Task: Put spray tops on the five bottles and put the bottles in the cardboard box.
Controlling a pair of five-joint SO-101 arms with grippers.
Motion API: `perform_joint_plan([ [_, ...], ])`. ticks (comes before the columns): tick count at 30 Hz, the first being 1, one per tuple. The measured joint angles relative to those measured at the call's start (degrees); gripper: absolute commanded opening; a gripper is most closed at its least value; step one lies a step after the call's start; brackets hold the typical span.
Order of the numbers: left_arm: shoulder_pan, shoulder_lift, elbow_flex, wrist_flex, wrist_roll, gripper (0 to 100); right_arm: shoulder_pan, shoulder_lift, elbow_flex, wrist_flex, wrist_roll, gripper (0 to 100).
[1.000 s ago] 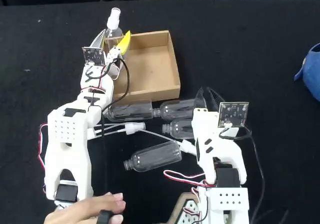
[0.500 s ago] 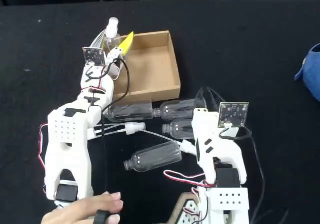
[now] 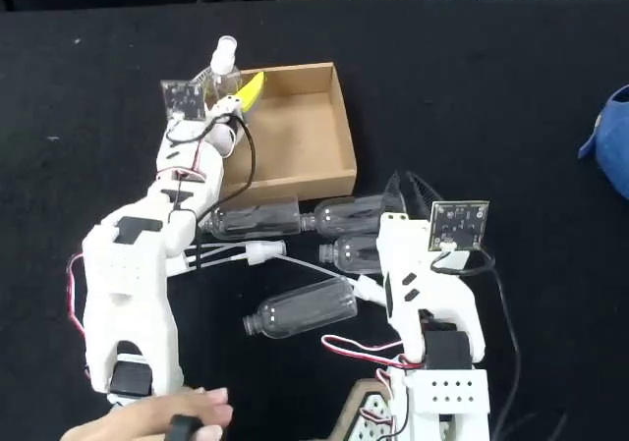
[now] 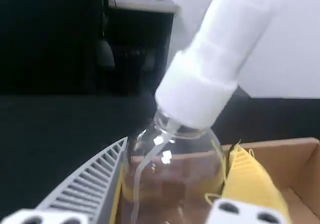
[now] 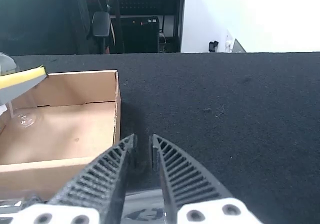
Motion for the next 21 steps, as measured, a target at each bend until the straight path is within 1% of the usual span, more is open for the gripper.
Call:
perform_joint_plan([
  [3,0.00,-1.76,0.09,2.90,0.00,19,0.00,0.00,0.00,0.00,0.00,3.2],
  [7,0.09,-3.52,0.26,3.43,0.00,19,0.00,0.00,0.00,0.00,0.00,3.2],
  [10,0.09,-5.19,1.67,5.27,0.00,19,0.00,0.00,0.00,0.00,0.00,3.2],
  [13,0.09,-7.65,1.85,10.20,0.00,19,0.00,0.00,0.00,0.00,0.00,3.2],
  [18,0.09,-12.84,1.85,21.63,0.00,19,0.00,0.00,0.00,0.00,0.00,3.2],
  [21,0.09,-15.21,1.85,25.05,0.00,19,0.00,0.00,0.00,0.00,0.00,3.2],
])
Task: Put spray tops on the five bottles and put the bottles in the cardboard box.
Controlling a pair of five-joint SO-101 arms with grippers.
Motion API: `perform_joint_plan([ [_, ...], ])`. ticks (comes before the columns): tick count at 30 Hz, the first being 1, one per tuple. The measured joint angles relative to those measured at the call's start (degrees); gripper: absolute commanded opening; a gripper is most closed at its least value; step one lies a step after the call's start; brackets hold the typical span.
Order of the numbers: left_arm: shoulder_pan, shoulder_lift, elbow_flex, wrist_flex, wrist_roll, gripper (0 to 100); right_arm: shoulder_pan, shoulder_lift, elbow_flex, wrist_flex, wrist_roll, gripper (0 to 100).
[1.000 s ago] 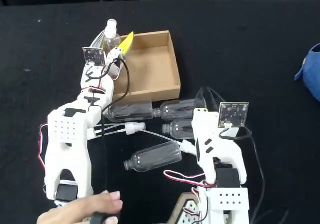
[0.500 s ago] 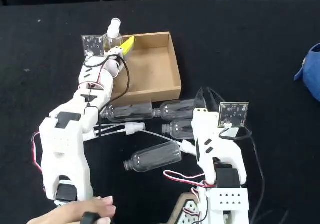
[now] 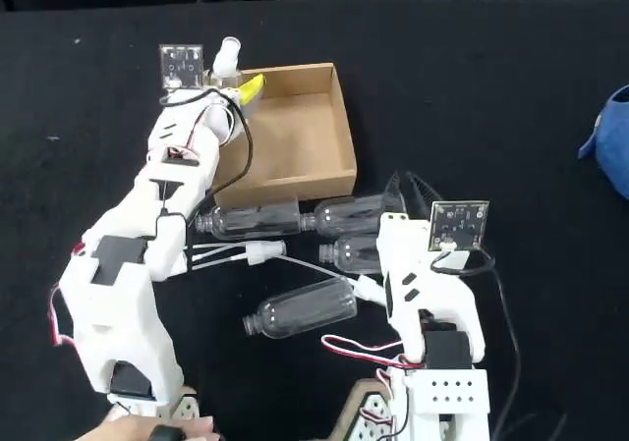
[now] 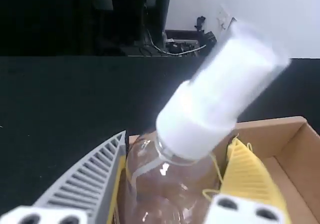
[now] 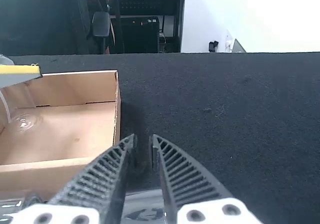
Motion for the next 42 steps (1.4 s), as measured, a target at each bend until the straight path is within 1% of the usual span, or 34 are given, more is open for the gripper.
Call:
perform_joint_plan([
  [3,0.00,-1.76,0.00,1.67,0.00,19,0.00,0.00,0.00,0.00,0.00,3.2],
  [6,0.00,-3.25,0.00,5.80,0.00,19,0.00,0.00,0.00,0.00,0.00,3.2],
  [16,-0.09,-9.76,0.00,22.59,0.00,19,0.00,0.00,0.00,0.00,0.00,3.2],
  [24,-2.73,-13.36,0.09,26.90,0.00,19,0.00,0.00,0.00,0.00,0.00,3.2],
  [26,-2.90,-15.03,0.62,30.33,0.00,19,0.00,0.00,0.00,0.00,0.00,3.2],
  [30,-2.81,-19.43,0.62,40.97,0.00,19,0.00,0.00,0.00,0.00,0.00,3.2],
  [32,-2.81,-21.80,0.70,44.13,0.00,19,0.00,0.00,0.00,0.00,0.00,3.2],
  [41,-3.16,-24.70,3.96,45.89,0.00,19,0.00,0.00,0.00,0.00,0.00,3.2],
  [42,-3.08,-24.70,3.96,45.89,0.00,17,0.00,0.00,0.00,0.00,0.00,3.2],
])
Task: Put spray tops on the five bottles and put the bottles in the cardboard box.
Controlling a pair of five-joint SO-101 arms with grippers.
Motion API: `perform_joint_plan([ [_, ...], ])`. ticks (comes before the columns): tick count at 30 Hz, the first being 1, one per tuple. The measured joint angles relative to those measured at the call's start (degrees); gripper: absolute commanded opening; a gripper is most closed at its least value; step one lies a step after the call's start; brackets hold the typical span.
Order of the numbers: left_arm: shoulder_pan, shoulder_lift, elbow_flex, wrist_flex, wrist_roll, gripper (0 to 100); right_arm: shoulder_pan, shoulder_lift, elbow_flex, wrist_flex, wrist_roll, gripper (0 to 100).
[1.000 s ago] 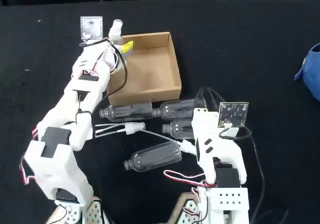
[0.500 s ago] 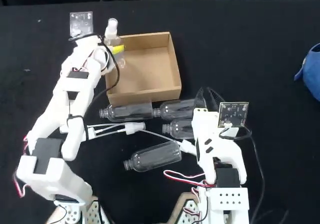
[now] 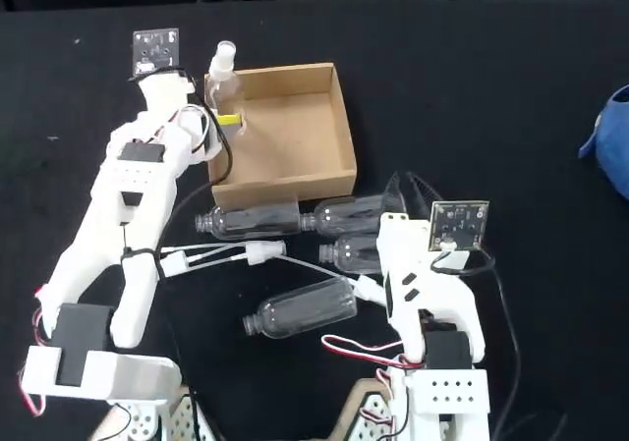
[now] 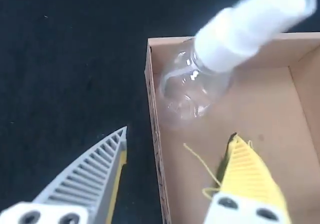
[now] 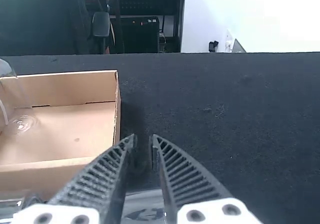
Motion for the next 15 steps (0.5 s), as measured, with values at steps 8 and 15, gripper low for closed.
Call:
perform_joint_plan([
  [8,2.99,0.00,0.00,0.26,0.00,3,0.00,0.00,0.00,0.00,0.00,3.2],
  [15,3.16,0.00,0.00,0.26,0.00,3,0.00,0.00,0.00,0.00,0.00,3.2],
])
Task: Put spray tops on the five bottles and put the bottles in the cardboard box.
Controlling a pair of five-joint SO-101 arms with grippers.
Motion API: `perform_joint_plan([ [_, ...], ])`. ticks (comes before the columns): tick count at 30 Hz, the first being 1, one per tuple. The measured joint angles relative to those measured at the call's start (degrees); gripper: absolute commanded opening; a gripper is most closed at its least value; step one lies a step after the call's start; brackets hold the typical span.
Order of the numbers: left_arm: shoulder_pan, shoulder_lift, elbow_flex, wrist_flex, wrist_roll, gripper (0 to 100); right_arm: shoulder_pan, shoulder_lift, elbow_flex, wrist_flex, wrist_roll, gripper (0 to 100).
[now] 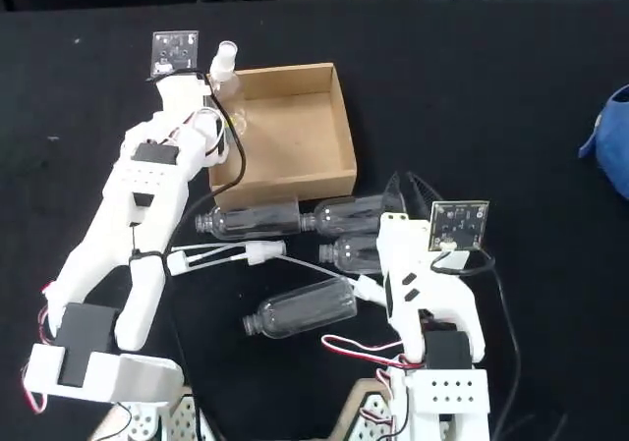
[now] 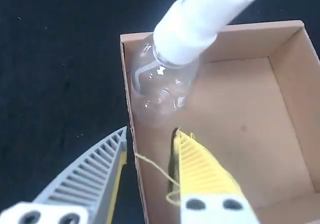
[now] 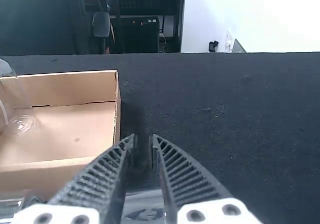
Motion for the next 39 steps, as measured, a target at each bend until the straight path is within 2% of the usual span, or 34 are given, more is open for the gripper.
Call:
perform_joint_plan([
  [7,0.00,8.62,-3.87,0.00,0.00,3,0.00,0.00,0.00,0.00,1.93,3.2],
  [13,0.00,9.67,-5.19,-0.35,0.00,3,0.00,0.00,0.00,0.00,3.34,3.2],
  [21,-0.18,13.63,-5.45,-5.36,0.00,3,0.00,0.00,0.00,0.00,3.43,3.2],
  [39,-0.18,21.19,-11.96,-5.36,0.00,3,0.00,0.00,0.00,0.00,3.43,3.2],
])
